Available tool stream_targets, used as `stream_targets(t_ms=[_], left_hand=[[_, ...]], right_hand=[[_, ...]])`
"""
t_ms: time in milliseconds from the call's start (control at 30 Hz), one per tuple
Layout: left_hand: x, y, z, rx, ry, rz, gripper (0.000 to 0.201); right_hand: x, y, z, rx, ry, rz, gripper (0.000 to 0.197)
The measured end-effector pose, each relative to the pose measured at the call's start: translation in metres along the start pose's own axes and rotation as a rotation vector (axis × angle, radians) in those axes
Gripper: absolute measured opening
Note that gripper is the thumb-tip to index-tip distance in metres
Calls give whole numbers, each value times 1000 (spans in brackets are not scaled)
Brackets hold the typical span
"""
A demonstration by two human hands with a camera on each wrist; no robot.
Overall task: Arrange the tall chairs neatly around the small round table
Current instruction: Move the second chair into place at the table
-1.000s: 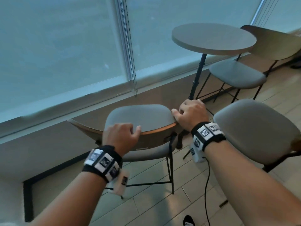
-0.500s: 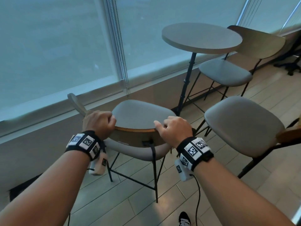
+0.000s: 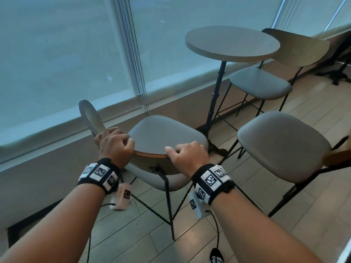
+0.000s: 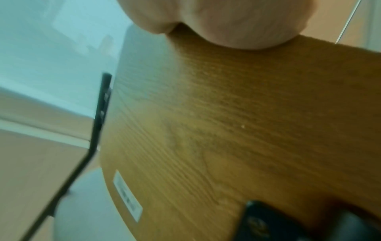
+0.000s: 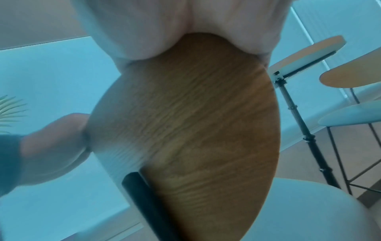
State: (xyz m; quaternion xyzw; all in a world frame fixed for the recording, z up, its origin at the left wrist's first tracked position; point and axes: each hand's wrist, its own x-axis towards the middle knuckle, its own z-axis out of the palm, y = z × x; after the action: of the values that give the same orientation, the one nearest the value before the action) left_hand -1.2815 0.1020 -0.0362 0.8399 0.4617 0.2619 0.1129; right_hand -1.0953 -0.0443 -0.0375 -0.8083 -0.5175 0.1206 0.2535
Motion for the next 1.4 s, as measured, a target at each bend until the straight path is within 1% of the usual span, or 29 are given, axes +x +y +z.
stream_targets(t_ms=[167,233,333,433,500,567,633,733,833,900,1000,1167,1266,1400], left_hand=[[41,-28,-3,6,-109,20,27],[47,-31,-2,0,-115,30,26],[55,-35,-3,6,-82,70,27],[71,-45,-1,-15,-119,95,29],[82,-49,-1,-40,-135,55,29],[86,-43,-1,-54,-108,-26,28],[80,-30,6,-82,-93,-116,23],[68,-14,21,-190,-110,-211,14],[71,-8,25,-246,-41,-264,21],[78,-11,24,-246,-28,-249,25],[93,-22,27,-242,-62,-205,25],[108,-25,24,-270,-94,-219,27],[119,-42,28,-283,-113,-158,25],[129,-51,27,-253,-117,-135,24]], right_hand=[[15,-28,10,24,-71,1,57],[20,-31,11,28,-90,1,55],[26,-35,15,16,-79,-21,53],[36,-43,20,-2,-55,-22,54],[46,-49,22,3,-73,-20,54],[58,-51,22,48,-126,-34,53],[67,-49,21,91,-167,-79,50],[74,-45,25,75,-139,-137,50],[79,-43,32,91,-95,-109,49],[84,-45,34,104,-77,-91,48],[94,-48,37,113,-75,-70,50],[106,-54,41,75,-68,-67,52],[109,-59,45,56,-59,-57,55],[116,-68,53,62,-46,-37,55]])
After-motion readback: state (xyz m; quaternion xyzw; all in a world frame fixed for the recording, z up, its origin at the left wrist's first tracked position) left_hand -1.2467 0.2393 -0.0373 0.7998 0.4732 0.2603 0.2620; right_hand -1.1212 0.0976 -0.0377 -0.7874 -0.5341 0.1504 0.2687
